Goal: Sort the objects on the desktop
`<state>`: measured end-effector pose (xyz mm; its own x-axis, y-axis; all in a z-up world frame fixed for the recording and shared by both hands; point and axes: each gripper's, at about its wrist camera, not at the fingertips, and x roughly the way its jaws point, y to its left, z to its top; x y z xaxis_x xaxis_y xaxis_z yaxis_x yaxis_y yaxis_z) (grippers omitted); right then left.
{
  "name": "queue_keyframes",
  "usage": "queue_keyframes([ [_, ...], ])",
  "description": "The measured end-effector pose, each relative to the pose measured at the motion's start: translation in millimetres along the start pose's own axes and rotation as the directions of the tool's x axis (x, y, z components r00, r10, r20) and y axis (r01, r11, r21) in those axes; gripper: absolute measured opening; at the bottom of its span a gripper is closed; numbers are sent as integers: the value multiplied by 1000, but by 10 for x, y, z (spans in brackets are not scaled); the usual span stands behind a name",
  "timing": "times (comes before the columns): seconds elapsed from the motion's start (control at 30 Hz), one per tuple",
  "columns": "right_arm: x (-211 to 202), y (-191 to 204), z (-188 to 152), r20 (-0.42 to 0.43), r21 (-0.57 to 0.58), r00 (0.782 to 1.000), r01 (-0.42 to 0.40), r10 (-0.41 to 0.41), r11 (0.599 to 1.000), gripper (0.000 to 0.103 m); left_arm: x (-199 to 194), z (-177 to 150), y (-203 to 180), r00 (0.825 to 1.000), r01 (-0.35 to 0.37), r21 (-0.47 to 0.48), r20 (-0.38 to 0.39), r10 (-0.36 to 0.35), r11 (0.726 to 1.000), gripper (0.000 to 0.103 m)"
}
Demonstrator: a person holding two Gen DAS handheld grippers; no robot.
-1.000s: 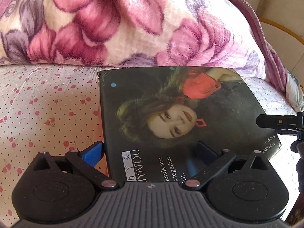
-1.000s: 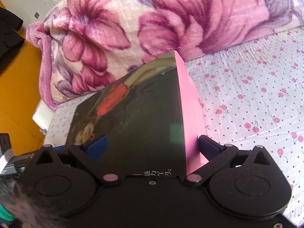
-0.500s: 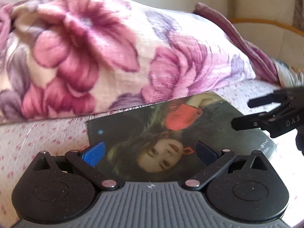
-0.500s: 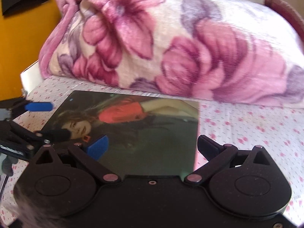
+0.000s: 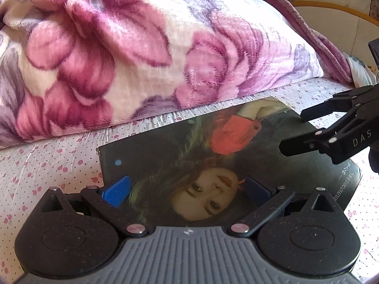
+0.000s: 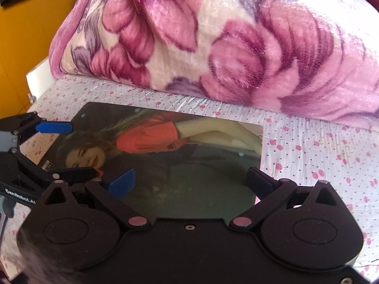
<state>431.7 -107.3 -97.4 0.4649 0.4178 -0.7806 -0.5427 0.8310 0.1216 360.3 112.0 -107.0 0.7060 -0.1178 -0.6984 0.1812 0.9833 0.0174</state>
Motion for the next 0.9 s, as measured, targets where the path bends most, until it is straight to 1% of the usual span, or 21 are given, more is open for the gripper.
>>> queue_keyframes([
  [0.1,-132,27,-37,-6,48,1000,12,-12,999,102,-103,-24,-17,1000,-20,-37,-23,19,999,103],
  [0.17,-273,44,-96,9,81,1000,23,-24,996,102,-204,-77,-24,999,-24,-65,-31,22,998,103],
  [0.27,-480,133,-181,9,82,997,78,-79,994,102,-394,-170,-59,998,-49,-78,-50,45,996,103],
  [0.33,-643,200,-233,14,78,993,115,-117,990,102,-553,-226,-100,997,-63,-78,-55,58,995,103],
  [0.43,-927,306,-298,38,75,988,146,-150,986,102,-838,-288,-178,994,-95,-62,-56,91,994,103],
  [0.63,-1514,523,-483,75,94,983,158,-165,983,102,-1503,-411,-334,988,-146,-27,-44,145,989,103],
  [0.77,-1836,678,-668,76,108,983,160,-169,981,102,-2016,-508,-483,975,-223,13,0,223,975,103],
  [0.83,-1969,772,-767,61,112,983,166,-173,980,102,-2264,-574,-559,966,-259,22,23,258,966,103],
  [0.9,-2088,852,-875,50,111,983,172,-178,979,102,-2491,-642,-630,959,-280,14,34,280,960,103],
])
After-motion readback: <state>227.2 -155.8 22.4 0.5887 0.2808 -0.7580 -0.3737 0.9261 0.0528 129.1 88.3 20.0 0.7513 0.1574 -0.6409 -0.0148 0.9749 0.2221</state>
